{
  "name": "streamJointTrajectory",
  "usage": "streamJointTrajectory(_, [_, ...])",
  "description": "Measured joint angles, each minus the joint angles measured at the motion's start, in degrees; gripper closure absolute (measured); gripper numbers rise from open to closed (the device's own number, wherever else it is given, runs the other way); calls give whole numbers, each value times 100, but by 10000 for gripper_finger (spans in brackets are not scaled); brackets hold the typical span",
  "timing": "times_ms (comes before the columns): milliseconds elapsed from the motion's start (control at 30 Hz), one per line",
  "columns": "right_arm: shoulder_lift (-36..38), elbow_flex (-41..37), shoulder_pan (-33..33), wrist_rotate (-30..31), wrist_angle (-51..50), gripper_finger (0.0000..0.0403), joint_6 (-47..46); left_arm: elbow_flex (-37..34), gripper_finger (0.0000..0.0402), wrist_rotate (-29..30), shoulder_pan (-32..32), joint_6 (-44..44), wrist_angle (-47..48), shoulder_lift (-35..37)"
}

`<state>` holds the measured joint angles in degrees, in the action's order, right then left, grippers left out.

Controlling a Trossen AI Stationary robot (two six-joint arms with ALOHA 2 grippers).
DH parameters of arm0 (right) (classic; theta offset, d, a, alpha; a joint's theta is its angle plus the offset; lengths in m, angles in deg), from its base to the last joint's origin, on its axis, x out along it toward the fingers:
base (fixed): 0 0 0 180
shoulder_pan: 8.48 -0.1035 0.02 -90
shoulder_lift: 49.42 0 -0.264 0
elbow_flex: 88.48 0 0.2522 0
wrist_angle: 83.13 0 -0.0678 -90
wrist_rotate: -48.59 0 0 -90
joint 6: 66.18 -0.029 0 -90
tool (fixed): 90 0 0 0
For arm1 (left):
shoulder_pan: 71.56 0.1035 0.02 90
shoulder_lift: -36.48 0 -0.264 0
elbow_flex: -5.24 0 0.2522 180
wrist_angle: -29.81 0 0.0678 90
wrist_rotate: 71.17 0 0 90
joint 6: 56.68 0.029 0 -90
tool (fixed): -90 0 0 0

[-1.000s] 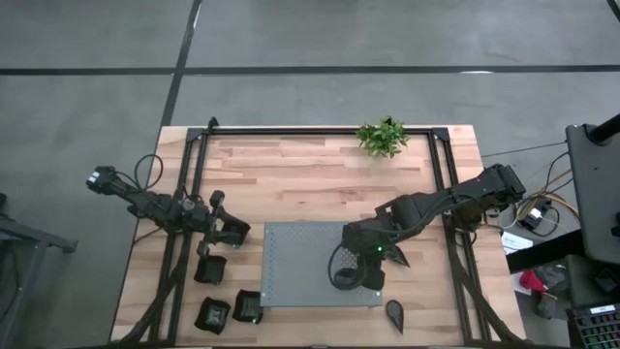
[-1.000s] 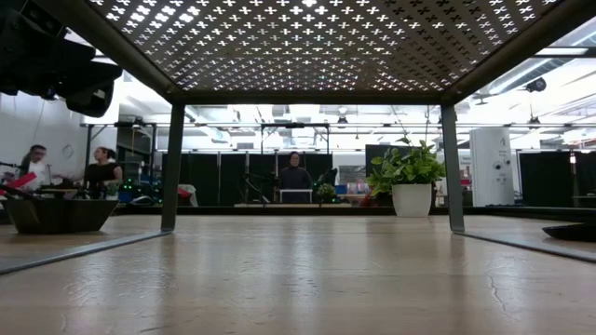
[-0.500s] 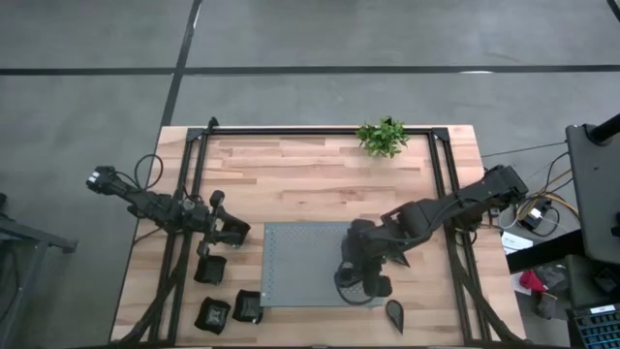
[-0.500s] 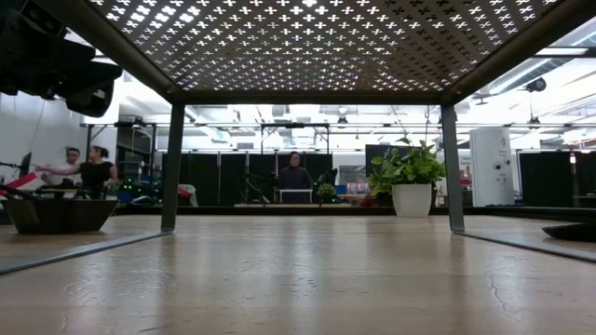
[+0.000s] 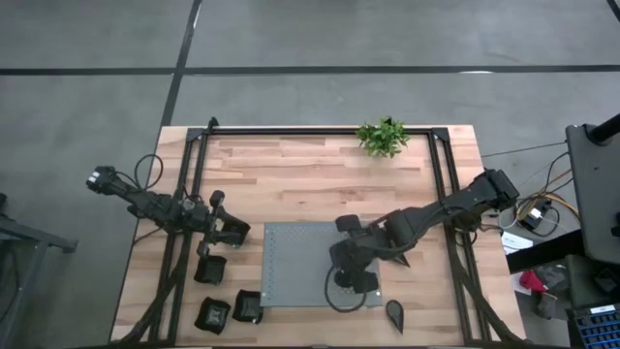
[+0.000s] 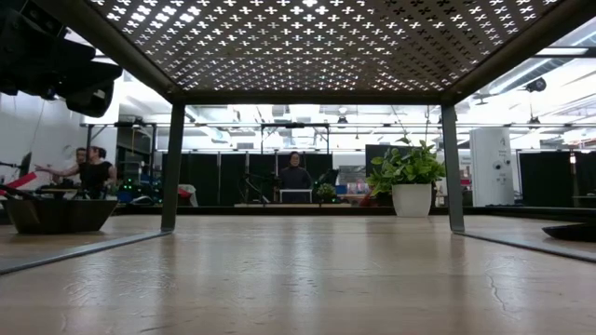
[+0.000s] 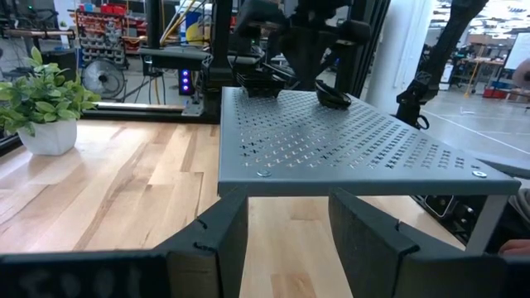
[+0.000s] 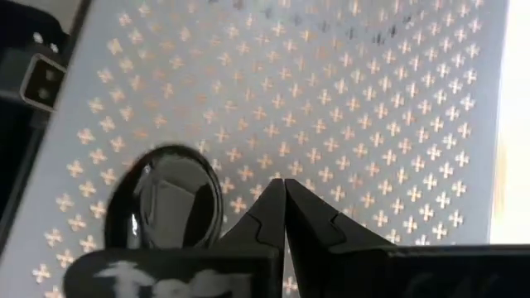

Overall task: Pick & Place Mini shaped plates
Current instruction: Adjust the drop-shaped plate on the shelf, then stack the drop-shaped plate on top of the drop-shaped plate on the shelf

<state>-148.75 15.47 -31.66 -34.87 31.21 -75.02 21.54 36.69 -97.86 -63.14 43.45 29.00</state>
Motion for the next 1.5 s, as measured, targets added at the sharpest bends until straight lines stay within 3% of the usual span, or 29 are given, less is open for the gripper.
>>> streamJointTrajectory(800, [-9, 2, -83, -286, 28, 395, -13, 0, 238, 0, 2, 0, 2, 2])
streamJointTrajectory(1167, [378, 306, -407, 586, -291, 394, -313, 0, 238, 0, 0, 0, 16, 0])
streamJointTrajectory(1500, [803, 229, -884, 1544, -1512, 394, -2360, 0, 238, 0, 0, 0, 20, 1])
